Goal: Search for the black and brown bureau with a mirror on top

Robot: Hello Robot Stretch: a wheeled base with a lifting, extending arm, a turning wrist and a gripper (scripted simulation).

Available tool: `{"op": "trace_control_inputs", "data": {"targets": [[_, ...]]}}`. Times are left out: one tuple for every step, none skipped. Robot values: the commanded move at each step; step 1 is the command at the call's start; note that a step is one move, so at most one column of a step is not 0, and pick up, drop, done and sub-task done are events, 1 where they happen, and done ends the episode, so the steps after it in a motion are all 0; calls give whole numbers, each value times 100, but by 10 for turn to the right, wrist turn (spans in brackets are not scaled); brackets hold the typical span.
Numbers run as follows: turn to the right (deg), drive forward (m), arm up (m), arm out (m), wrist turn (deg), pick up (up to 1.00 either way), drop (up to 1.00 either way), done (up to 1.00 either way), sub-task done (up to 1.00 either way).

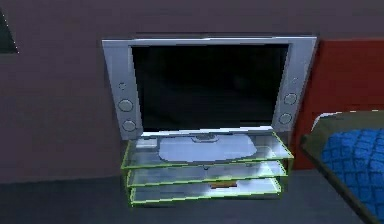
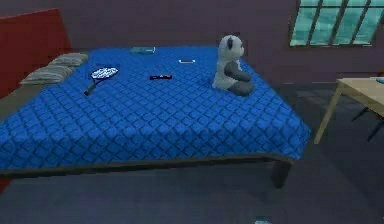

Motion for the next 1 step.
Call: {"op": "trace_control_inputs", "data": {"targets": [[-450, 0, 0, 0, 0, 0, 0, 0, 0]]}}
